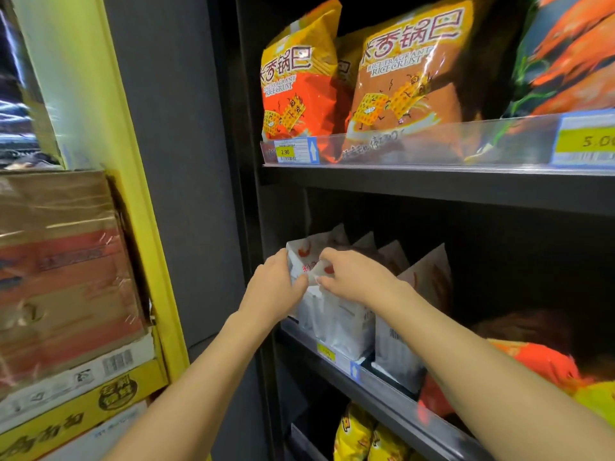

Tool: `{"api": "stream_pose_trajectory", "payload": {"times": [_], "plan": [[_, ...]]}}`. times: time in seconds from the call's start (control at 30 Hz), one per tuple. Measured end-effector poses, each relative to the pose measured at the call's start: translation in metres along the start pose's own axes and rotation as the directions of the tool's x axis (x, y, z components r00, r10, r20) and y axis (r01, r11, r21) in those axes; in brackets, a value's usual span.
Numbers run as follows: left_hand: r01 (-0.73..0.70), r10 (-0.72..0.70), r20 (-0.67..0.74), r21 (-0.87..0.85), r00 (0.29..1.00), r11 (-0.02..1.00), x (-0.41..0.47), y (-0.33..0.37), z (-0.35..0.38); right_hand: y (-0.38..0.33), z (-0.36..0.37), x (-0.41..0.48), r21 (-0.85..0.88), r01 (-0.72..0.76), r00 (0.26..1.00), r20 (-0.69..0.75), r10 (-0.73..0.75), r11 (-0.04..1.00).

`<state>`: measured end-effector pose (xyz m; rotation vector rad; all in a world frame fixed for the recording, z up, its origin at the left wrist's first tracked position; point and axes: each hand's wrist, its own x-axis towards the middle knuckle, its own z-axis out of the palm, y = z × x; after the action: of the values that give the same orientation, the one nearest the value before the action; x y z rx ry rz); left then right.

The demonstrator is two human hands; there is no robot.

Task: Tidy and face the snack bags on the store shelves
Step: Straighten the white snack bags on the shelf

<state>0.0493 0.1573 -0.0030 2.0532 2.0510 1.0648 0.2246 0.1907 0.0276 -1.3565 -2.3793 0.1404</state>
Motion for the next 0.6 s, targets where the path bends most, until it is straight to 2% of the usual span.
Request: {"api": "stream_pose_trajectory", "payload": {"times": [0.17,0.43,0.6], "plan": [[0.084,-0.092,-0.040,-0.163,0.995,0.983,0.025,0.002,0.022,0.011,-0.010,-0.018,0.017,-0.010,1.000,0.003,0.009,1.000],[0.258,-0.261,-0.010,-0.113,0.965,0.959,0.052,0.009,0.044,0.027,-0.011,-0.034,0.036,-0.032,0.999,-0.009,0.032,0.999],[0.332,-0.339,-0.012,-0.172,0.941,0.928,0.058,0.004,0.055,0.030,-0.014,-0.042,0.028,-0.054,0.998,-0.019,0.055,0.998]]}}
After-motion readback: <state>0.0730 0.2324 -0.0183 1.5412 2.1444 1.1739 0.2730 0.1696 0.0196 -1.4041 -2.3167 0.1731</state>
